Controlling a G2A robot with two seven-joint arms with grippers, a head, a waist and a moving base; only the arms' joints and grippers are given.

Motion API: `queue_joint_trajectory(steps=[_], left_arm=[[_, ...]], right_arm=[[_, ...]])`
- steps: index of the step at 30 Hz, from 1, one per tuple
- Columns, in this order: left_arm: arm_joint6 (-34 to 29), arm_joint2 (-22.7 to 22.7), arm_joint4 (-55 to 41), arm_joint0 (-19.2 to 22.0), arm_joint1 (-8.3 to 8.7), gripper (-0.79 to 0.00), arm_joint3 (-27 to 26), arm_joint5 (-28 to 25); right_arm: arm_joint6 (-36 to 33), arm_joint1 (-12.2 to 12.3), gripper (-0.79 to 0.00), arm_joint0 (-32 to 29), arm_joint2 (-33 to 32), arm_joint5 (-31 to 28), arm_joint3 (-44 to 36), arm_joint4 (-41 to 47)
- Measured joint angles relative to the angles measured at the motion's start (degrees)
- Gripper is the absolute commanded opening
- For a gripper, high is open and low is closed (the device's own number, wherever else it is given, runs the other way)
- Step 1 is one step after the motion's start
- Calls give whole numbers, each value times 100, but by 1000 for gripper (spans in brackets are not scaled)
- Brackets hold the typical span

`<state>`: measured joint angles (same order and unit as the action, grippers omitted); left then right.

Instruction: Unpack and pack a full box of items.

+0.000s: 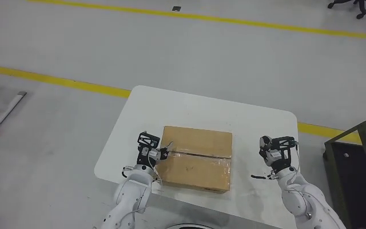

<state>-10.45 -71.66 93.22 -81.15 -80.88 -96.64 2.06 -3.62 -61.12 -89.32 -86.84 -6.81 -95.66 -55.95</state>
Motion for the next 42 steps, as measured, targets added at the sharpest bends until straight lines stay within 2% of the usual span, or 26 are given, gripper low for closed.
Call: queue_joint_trajectory(steps=[8, 13, 25, 42], left_arm=[[5, 5, -16, -3, 0, 0, -16, -18], [-4, 141, 73, 4, 2, 0, -286, -183], [-408, 1003, 579, 220, -41, 0, -748, -824], [-386, 1028, 554, 211, -42, 0, -762, -831]], right_arm=[[1, 0, -785, 0, -1, 0, 0, 0], [1, 0, -785, 0, -1, 0, 0, 0], [1, 0, -785, 0, -1, 0, 0, 0], [94, -32, -785, -156, -117, -20, -1, -5]])
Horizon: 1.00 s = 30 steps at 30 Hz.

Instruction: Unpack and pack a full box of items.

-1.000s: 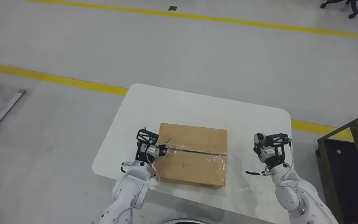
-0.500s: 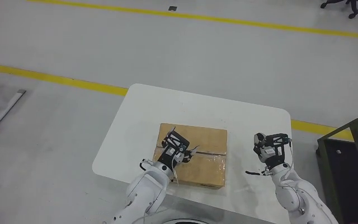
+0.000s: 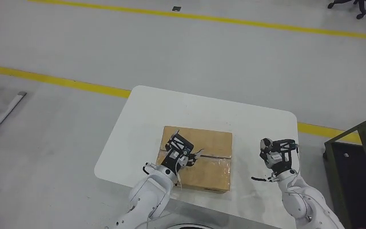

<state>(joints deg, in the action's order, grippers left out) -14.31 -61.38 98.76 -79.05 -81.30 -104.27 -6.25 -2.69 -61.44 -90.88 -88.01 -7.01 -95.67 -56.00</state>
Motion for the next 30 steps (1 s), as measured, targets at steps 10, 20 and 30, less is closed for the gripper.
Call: queue_joint_trajectory(steps=[10, 20, 30], left_arm=[[-431, 1053, 232, 691, -173, 0, 435, -420], [-961, 1656, 58, 1154, -370, 0, 1064, -472], [-957, 1658, 54, 1155, -371, 0, 1063, -477]], right_arm=[[-71, -3, -785, -152, -274, 31, -150, -46], [-40, -27, -785, -331, -463, 72, -217, 3], [12, -59, -785, -474, -550, 81, -277, 9]])
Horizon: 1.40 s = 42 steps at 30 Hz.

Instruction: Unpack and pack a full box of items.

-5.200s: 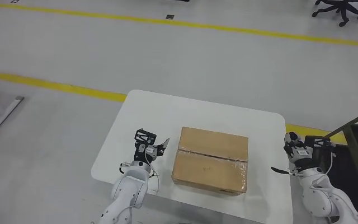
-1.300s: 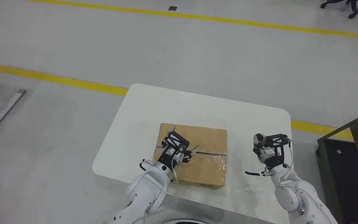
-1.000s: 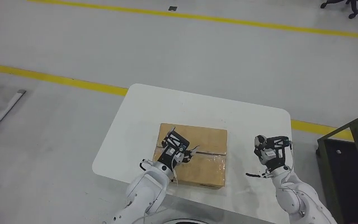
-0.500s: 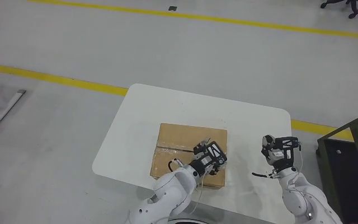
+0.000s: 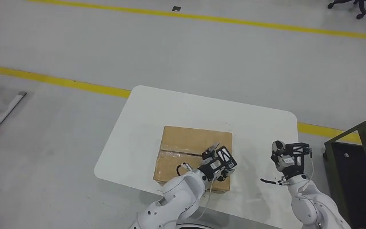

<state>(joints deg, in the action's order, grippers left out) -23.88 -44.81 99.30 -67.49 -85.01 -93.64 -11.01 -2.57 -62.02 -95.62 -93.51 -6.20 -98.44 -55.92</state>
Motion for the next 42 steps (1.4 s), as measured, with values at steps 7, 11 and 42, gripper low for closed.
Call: queue_joint_trajectory(steps=[7, 11, 42], left_arm=[[-56, -24, 5, -24, -8, 0, 96, 66], [-60, 88, -58, 60, -54, 0, 189, 6], [-1227, 255, 206, 304, -313, 0, 337, 396]], right_arm=[[-27, -25, -785, -16, 16, 2, 25, -40], [-39, -38, -785, -1, 18, 5, 30, -67], [-105, -136, -785, 17, 37, -20, 21, -159]])
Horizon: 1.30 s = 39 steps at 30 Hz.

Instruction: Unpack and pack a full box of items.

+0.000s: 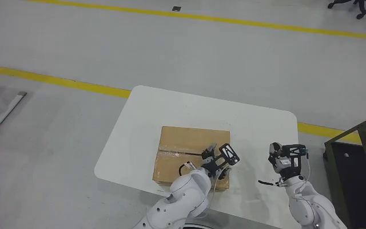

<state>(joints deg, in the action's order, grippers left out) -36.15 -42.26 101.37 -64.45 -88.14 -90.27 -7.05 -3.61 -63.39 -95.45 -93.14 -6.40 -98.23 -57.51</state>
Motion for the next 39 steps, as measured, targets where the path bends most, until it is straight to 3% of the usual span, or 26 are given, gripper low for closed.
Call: queue_joint_trajectory(steps=[11, 17, 21, 23, 26, 35, 37, 39], left_arm=[[-21, -87, -15, -16, -40, -3, 93, -18], [-20, -84, 49, 45, -82, -86, 326, 80], [-62, -64, 141, 70, -100, -237, 356, 55], [-103, -46, 219, 73, -110, -425, 356, 80], [-113, -42, 269, 62, -125, -480, 345, 123], [-160, -141, 348, -24, -139, -526, 218, 153], [-153, -177, 341, -58, -139, -585, 159, 168], [-148, -244, 326, -108, -133, -742, 78, 199]], right_arm=[[-45, -35, -785, 54, 48, 10, 40, -44], [-49, -50, -785, 79, 47, 6, 48, -62], [-60, -59, -785, 96, 33, 5, 67, -59], [-62, -64, -785, 102, 32, -3, 74, -64], [-63, -72, -785, 113, 34, -7, 84, -73], [-84, -97, -785, 186, 74, -16, 141, -99], [-88, -102, -785, 202, 86, -21, 148, -110], [-102, -107, -785, 221, 100, -23, 160, -117]])
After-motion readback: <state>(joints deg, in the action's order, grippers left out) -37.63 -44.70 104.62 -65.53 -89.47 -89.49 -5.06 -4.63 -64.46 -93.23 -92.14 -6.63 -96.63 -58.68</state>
